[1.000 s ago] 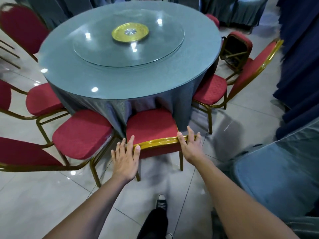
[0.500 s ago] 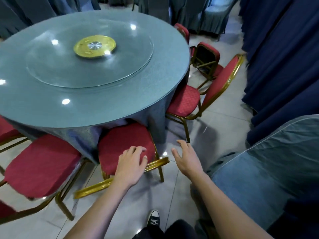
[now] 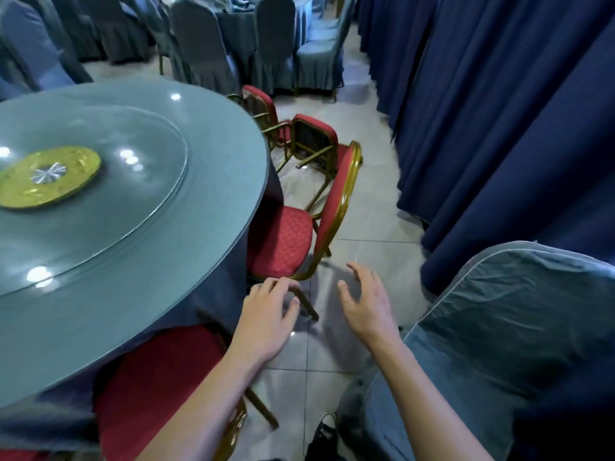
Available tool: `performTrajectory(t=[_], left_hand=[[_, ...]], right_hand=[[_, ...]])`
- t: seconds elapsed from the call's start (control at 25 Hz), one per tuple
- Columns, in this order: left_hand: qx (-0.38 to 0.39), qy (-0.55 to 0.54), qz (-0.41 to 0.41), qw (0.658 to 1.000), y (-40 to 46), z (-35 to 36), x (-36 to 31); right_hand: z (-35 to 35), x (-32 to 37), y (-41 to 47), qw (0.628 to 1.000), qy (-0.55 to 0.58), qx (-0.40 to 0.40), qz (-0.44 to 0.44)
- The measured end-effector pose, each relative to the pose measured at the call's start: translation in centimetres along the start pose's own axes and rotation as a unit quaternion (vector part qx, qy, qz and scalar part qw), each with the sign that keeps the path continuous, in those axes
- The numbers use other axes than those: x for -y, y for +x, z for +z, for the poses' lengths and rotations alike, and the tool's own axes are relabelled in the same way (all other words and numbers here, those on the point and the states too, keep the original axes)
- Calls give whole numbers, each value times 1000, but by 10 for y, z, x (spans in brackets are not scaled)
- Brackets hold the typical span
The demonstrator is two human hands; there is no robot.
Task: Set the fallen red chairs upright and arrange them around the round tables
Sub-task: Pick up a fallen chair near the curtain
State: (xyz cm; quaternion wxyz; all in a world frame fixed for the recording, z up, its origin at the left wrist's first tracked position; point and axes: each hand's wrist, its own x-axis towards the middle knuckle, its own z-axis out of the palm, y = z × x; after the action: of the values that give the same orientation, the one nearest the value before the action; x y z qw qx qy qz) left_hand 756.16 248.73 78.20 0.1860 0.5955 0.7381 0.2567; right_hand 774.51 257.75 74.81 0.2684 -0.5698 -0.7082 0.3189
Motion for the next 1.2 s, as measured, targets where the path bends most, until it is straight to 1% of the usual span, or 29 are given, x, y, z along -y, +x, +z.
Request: performTrajectory(t=[0.2, 0.4, 0.52, 0.64, 0.76, 0.84, 0.96, 1.2], left_hand=[[3, -4, 39, 999, 90, 20, -48], [18, 3, 72, 997, 197, 36, -85], [32, 5, 81, 996, 267, 45, -101], [36, 3, 80, 996, 334, 53, -111], [39, -8, 98, 994, 393, 62, -125], [39, -22, 90, 995, 430, 68, -132], [33, -13, 94, 995, 486, 80, -140], [23, 7, 39, 999, 619, 130, -162]], right_hand=[[-43, -22, 85, 999, 17, -35, 29], [-73, -42, 175, 997, 22, -71, 26], [-87, -52, 238, 995, 17, -91, 30], [-99, -54, 303, 994, 13, -93, 46], [-110, -56, 359, 993, 5, -109, 40], [-116, -61, 398, 994, 2, -99, 48], [-122, -75, 457, 995, 10, -93, 26], [-138, -126, 609, 998, 27, -61, 14]])
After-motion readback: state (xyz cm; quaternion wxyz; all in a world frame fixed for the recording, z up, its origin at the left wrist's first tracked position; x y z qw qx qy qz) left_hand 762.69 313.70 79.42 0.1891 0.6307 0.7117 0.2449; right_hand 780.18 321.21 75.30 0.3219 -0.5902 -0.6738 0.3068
